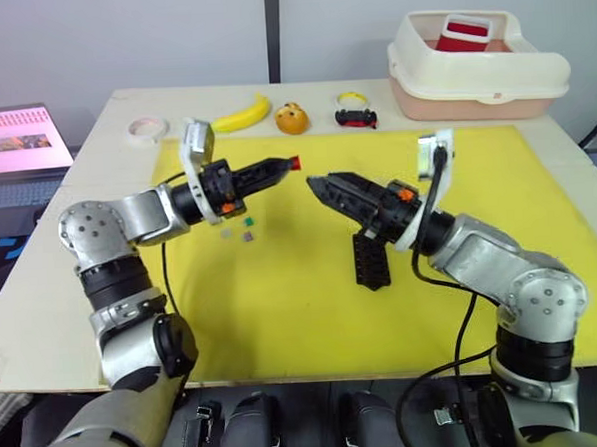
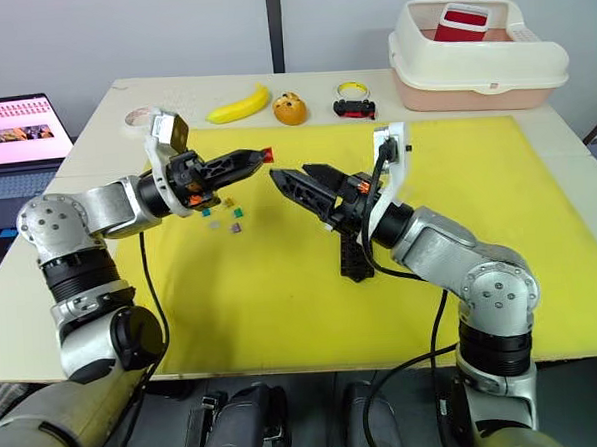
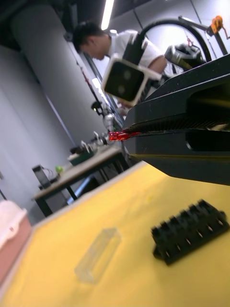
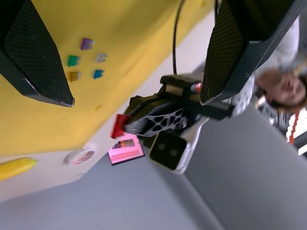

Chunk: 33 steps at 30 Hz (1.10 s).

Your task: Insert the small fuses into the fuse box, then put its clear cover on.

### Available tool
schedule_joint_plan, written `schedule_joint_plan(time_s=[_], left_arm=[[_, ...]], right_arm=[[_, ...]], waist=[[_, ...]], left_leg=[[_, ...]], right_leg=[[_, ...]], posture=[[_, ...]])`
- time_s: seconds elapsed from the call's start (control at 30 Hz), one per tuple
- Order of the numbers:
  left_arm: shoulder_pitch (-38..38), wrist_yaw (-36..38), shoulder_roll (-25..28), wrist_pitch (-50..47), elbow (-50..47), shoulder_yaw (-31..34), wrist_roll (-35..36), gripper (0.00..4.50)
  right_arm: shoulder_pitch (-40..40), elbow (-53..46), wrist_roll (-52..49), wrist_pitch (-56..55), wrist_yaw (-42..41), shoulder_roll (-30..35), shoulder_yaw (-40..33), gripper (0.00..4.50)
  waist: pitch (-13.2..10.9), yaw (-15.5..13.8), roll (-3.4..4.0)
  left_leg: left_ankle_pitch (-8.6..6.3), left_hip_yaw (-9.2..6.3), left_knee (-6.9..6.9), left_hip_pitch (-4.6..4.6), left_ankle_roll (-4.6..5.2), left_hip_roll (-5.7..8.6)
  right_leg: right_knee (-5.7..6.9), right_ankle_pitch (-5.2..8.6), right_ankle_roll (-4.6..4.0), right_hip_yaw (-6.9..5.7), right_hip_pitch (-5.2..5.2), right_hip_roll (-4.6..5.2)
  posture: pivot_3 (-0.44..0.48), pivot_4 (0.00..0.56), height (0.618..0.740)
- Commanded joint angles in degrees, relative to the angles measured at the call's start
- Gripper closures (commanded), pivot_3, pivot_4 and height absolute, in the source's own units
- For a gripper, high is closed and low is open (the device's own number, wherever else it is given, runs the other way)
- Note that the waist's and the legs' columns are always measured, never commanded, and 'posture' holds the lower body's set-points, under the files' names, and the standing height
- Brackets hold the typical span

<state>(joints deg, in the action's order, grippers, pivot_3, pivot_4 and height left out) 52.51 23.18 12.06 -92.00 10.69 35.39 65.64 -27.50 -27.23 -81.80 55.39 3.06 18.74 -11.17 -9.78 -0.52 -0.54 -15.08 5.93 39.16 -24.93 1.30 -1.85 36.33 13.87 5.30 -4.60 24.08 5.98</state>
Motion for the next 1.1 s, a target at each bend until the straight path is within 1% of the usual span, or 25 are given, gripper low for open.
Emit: schedule_joint_plan(time_s=[0.03, 0.13, 0.17, 0.2, 0.33, 0.5, 0.67, 1.0, 1.1], left_arm=[[1.32, -3.84, -2.74, 0.34, -2.17, 1.29, 3.87, 4.44], [0.80, -6.27, -4.24, 1.49, -2.54, 0.84, 5.01, 4.44], [0.60, -6.91, -4.77, 2.16, -2.54, 0.57, 5.24, 4.50], [0.48, -7.55, -5.28, 2.85, -2.40, 0.40, 5.55, 4.50], [-0.26, -8.87, -6.02, 4.58, -2.40, -0.59, 6.76, 4.50], [-1.45, -9.49, -5.23, 5.51, -1.61, -1.74, 8.45, 4.50], [-1.43, -10.97, -5.83, 6.83, -1.12, -2.81, 10.34, 4.50], [-2.77, -14.75, -6.09, 9.59, -1.48, -5.68, 15.71, 4.50], [-3.42, -15.79, -5.52, 10.24, -1.87, -7.02, 16.87, 4.50]], right_arm=[[-0.32, 0.90, -1.91, -2.94, 4.59, -1.79, 0.40, 0.00], [-0.60, 2.04, -2.48, -4.73, 5.88, -2.66, 0.44, 0.00], [-0.81, 2.41, -2.52, -5.28, 5.88, -2.83, 0.44, 0.59], [-0.95, 2.82, -2.48, -5.74, 5.88, -2.92, 0.48, 0.88], [-1.02, 3.34, -3.45, -7.12, 6.07, -2.88, 0.74, 2.87], [-0.62, 3.44, -6.90, -9.28, 7.71, -3.55, 0.26, 2.87], [-0.62, 3.41, -8.80, -10.05, 8.19, -3.03, 0.86, 2.87], [-0.21, 3.25, -9.27, -10.35, 7.11, -1.51, 1.92, 2.87], [-0.32, 2.67, -9.93, -10.53, 7.34, -1.40, 1.99, 3.68]], waist=[[0.00, -0.08, 0.00], [0.00, -0.05, 0.00], [0.00, -0.01, 0.00], [0.00, 0.00, 0.00], [0.00, 0.03, 0.00], [0.00, 0.02, 0.00], [0.00, -0.07, 0.00], [0.00, -0.04, 0.00], [0.00, -0.04, 0.00]], left_leg=[[0.00, 0.00, 0.00, 0.00, 0.00, 0.00], [0.00, 0.00, 0.01, 0.00, 0.01, 0.01], [-0.01, 0.00, 0.01, 0.00, 0.01, 0.01], [-0.01, 0.01, 0.00, 0.00, 0.01, 0.01], [-0.01, 0.00, 0.00, 0.00, 0.01, 0.00], [-0.01, 0.00, 0.00, 0.00, 0.01, 0.00], [-0.01, 0.00, 0.00, -0.01, 0.02, 0.00], [-0.01, -0.01, 0.00, -0.01, 0.02, -0.01], [-0.02, -0.01, 0.00, -0.01, 0.03, -0.01]], right_leg=[[0.00, 0.00, 0.00, 0.00, 0.00, 0.00], [0.00, 0.00, 0.00, 0.00, -0.01, -0.01], [0.00, 0.00, 0.00, 0.00, -0.01, -0.01], [-0.01, 0.00, 0.00, 0.00, 0.00, -0.01], [-0.01, 0.00, 0.00, 0.01, 0.00, -0.04], [-0.01, 0.00, 0.00, 0.01, 0.00, -0.05], [-0.02, 0.00, 0.00, 0.01, 0.00, -0.04], [-0.02, 0.00, 0.00, 0.01, 0.00, -0.04], [-0.03, 0.00, 0.00, 0.01, 0.00, -0.04]], posture=[[0.000, 0.150, 0.740], [0.000, 0.150, 0.740], [0.000, 0.150, 0.740], [0.000, 0.150, 0.740], [0.000, 0.150, 0.740], [0.000, 0.150, 0.740], [0.000, 0.150, 0.740], [0.000, 0.150, 0.740], [0.000, 0.150, 0.740]])
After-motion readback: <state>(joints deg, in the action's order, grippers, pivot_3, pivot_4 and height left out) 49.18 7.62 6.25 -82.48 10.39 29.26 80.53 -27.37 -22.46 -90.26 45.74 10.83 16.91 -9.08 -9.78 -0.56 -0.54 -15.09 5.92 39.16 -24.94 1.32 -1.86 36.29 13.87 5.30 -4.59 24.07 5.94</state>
